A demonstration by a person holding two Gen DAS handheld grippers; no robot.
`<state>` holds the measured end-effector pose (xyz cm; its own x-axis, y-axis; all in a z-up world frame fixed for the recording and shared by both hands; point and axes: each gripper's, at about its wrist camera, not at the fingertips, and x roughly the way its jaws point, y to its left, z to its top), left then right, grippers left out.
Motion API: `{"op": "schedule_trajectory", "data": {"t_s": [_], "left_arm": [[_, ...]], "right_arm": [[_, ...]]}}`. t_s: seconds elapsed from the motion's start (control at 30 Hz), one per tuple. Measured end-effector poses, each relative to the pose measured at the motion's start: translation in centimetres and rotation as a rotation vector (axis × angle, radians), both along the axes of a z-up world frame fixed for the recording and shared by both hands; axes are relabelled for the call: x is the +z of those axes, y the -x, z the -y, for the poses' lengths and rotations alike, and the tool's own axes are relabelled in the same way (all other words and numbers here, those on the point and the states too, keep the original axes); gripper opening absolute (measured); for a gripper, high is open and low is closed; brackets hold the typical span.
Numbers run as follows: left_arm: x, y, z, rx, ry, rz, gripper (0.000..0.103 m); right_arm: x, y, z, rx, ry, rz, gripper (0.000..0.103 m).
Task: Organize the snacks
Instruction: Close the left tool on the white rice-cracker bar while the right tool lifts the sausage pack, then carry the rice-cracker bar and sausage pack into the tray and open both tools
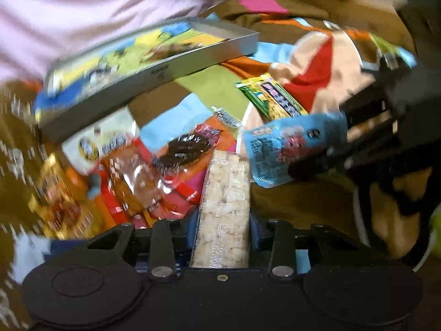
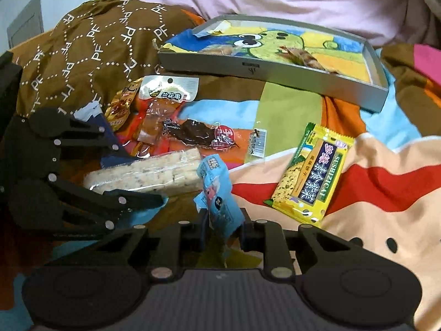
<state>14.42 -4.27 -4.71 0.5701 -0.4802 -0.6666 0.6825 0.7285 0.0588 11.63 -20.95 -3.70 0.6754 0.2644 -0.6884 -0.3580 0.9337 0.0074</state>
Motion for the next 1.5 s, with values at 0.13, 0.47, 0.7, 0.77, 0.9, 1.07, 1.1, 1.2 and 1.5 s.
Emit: {"op": "schedule_trajectory", "data": {"t_s": [0.13,0.47,0.7,0.77,0.9,1.07,1.1,1.2,1.5], "left_arm": [[0.1,-1.0,-1.1,0.046,0.120,-0.116,0.039],[-0.5,-2.4,-2.8,0.137,0.357,-0.344,0.037],[-1.3,-2.6,-3.4,0.184,0.477,-0.452,0.037],[-1.4,-2.5,-3.4,0.187,0.486,-0.460,0.037],[-1.4,-2.4,-3.5,0.182,0.511,-0.482,0.036],[-1.2,-2.1,-3.5,0.182,0.537,-0.514,0.036],[-1.2,-1.9,-3.6,0.183,0.543,-0.521,0.036],[-1.2,-1.5,-3.9,0.187,0.558,-0.543,0.036],[-0.6,1.0,-4.1,0.200,0.576,-0.555,0.036]], "right_arm": [[-0.3,-0.3,-0.3,0.019,0.008,-0.002,0.027],[0.0,1.4,-2.0,0.047,0.131,0.124,0.019],[0.4,2.7,-3.1,0.066,0.280,0.247,0.019],[0.5,3.0,-3.4,0.071,0.318,0.281,0.019],[0.6,3.7,-3.8,0.087,0.366,0.327,0.019],[1.0,4.1,-3.6,0.082,0.370,0.348,0.019],[1.1,4.2,-3.5,0.080,0.367,0.350,0.019],[1.3,4.6,-3.2,0.078,0.364,0.356,0.019],[1.8,6.7,-2.6,0.082,0.371,0.389,0.019]]}}
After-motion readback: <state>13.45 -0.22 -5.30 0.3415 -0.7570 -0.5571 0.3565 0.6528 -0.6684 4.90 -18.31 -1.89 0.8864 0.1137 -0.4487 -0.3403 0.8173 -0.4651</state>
